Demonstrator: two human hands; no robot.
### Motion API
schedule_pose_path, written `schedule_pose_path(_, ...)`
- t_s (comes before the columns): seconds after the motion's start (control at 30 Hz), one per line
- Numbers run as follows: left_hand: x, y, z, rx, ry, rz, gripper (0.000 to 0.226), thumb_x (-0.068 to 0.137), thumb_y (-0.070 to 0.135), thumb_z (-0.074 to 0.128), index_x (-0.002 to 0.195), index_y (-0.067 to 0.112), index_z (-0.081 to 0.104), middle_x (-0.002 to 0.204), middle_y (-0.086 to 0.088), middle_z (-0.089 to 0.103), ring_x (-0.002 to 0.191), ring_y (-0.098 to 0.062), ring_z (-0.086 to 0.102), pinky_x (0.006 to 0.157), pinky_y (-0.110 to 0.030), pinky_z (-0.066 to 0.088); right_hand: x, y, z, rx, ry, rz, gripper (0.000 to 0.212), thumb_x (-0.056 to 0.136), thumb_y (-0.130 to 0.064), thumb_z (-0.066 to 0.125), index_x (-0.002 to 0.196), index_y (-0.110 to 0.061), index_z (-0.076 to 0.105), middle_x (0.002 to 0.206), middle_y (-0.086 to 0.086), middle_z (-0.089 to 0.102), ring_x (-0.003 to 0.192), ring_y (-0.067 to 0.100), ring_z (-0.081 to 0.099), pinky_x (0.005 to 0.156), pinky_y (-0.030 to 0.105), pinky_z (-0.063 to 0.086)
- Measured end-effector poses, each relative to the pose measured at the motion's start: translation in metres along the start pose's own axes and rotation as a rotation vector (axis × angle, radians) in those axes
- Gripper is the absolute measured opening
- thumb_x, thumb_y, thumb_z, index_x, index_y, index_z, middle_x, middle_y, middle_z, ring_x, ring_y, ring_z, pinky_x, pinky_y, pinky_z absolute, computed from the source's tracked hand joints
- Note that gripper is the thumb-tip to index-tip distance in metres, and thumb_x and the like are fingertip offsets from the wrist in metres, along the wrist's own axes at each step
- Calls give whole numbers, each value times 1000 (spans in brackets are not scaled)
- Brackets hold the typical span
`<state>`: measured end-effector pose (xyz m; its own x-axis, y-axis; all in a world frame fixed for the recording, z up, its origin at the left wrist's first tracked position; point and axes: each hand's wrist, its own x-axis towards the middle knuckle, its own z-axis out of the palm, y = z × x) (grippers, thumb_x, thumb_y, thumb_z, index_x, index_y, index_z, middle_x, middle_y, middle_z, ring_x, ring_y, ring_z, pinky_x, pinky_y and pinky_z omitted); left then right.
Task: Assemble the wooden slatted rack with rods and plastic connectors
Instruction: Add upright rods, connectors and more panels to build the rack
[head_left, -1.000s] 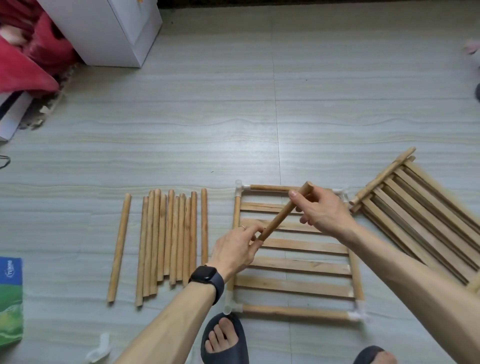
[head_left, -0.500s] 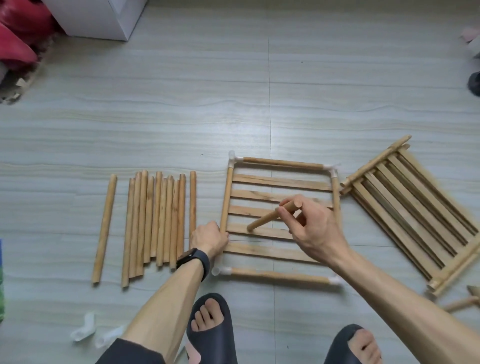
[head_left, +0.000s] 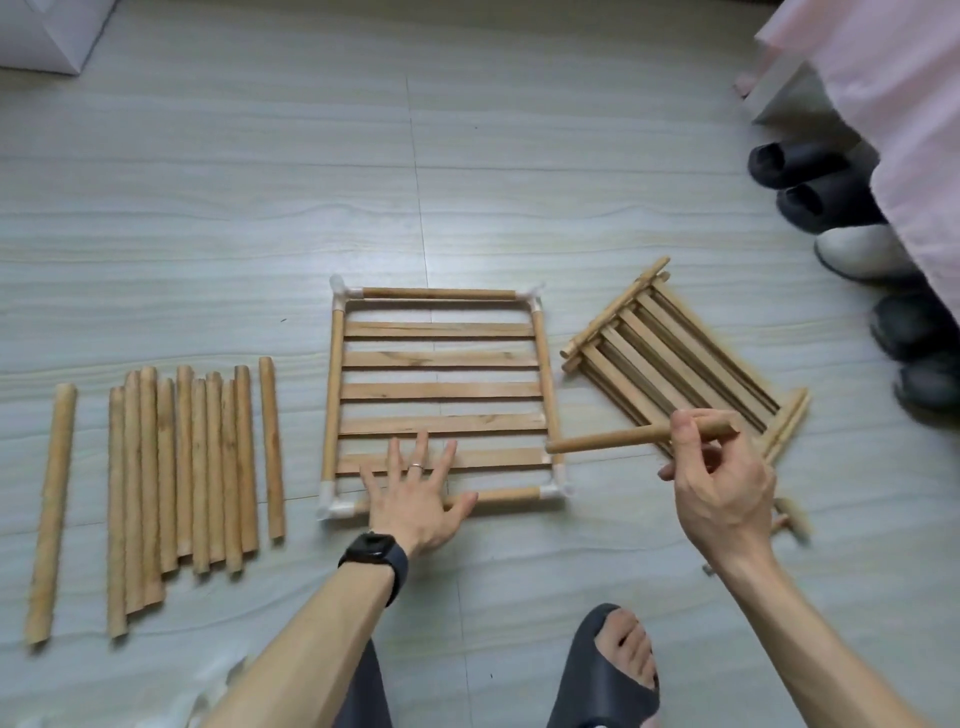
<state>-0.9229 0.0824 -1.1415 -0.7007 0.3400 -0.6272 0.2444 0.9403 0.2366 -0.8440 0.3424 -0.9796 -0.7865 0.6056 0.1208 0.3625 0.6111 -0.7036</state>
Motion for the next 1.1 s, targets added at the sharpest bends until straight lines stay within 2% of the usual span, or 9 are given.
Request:
schedule_pose_path(0.07, 2, -2, 10, 38, -108, -24, 71, 97, 73, 12, 151, 48, -26, 159, 7, -38, 148, -34, -33, 115, -75, -4, -7, 5, -7, -42, -10, -22, 18, 102, -38, 55, 89, -25, 58, 58, -5, 65, 65, 0, 66, 66, 24, 46)
schedule_pose_path(0.17, 3, -4, 11, 78, -161, -42, 66, 99, 69, 9, 147, 49, -32, 154, 10, -45, 145, -32, -38, 113, -76, -2, -13, 15, -13, -80, -30, -34, 17, 101, -36, 55, 87, -28, 54, 58, -4, 64, 59, 7, 67, 65, 32, 50)
schedule_pose_path(0.43, 3, 2, 9, 62, -207, -96, 66, 101, 65, 11, 145, 48, -35, 151, 11, -49, 143, -32, -41, 110, -79, 0, -13, 29, -20, -57, -42, -62, 21, 103, -37, 56, 90, -21, 56, 62, -6, 65, 59, 8, 67, 62, 32, 51)
schedule_pose_path(0.57, 3, 5, 10, 65, -211, -112, 65, 101, 65, 10, 141, 48, -39, 149, 10, -51, 142, -32, -43, 111, -79, 1, -24, 34, -18, -85, -105, -350, 22, 101, -34, 54, 88, -17, 60, 87, -8, 63, 63, 12, 63, 54, 32, 51)
schedule_pose_path(0.63, 3, 6, 11, 66, -210, -111, 64, 101, 65, 10, 137, 49, -40, 149, 11, -51, 141, -32, -44, 111, -79, 1, -36, 34, -16, -96, -150, -502, 16, 101, -29, 55, 91, -18, 59, 88, -5, 62, 64, 11, 58, 51, 28, 49)
schedule_pose_path(0.7, 3, 5, 9, 64, -217, -111, 65, 101, 66, 10, 138, 49, -40, 149, 11, -51, 141, -32, -44, 111, -79, 1, -48, 35, -12, -139, -197, -561, 14, 102, -32, 52, 96, -21, 58, 83, -5, 60, 61, 11, 55, 48, 27, 47)
schedule_pose_path(0.77, 3, 5, 9, 73, -222, -113, 66, 101, 66, 10, 140, 48, -39, 149, 10, -52, 141, -33, -44, 111, -79, 2, -55, 38, -10, -157, -201, -549, 22, 103, -35, 51, 95, -17, 60, 81, -6, 59, 58, 11, 53, 46, 27, 46)
schedule_pose_path(0.9, 3, 6, 10, 98, -210, -106, 65, 100, 66, 10, 139, 47, -39, 149, 9, -51, 142, -33, -42, 112, -78, 5, -41, 35, -4, -127, -162, -450, 16, 100, -30, 57, 90, -17, 59, 87, -6, 62, 66, 7, 52, 52, 25, 46)
schedule_pose_path(1.1, 0, 10, 13, 176, -137, -114, 66, 102, 62, 9, 146, 41, -36, 157, 4, -42, 146, -38, -34, 114, -69, 23, -26, 34, 8, -70, -171, -383, 18, 100, -27, 62, 91, -11, 59, 86, -3, 63, 67, 16, 66, 57, 34, 53)
